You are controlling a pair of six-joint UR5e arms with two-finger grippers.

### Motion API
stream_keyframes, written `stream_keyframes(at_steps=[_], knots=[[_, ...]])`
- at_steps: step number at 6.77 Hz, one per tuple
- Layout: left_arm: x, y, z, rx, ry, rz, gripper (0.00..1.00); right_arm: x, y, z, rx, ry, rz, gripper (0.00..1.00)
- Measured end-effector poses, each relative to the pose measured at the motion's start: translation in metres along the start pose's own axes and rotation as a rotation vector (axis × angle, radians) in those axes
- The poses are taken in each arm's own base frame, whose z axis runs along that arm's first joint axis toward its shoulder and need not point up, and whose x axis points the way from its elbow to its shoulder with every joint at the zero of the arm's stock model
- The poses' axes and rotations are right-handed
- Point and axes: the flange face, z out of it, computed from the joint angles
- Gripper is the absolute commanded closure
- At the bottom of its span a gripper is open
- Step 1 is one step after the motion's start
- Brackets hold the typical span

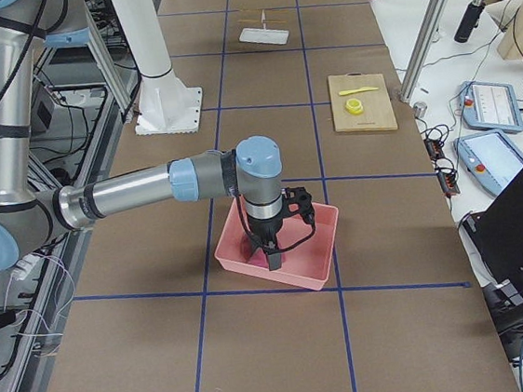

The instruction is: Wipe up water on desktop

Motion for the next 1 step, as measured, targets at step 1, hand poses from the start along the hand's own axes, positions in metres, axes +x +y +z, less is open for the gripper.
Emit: stream_keyframes(at_steps=[1], knots=[[-0.0007, 0.0004, 0.0009, -0.002, 0.000, -0.002, 0.02, -0.0029, -0.0004, -0.0040, 0.008, 0.001, -0.006, 0.00]])
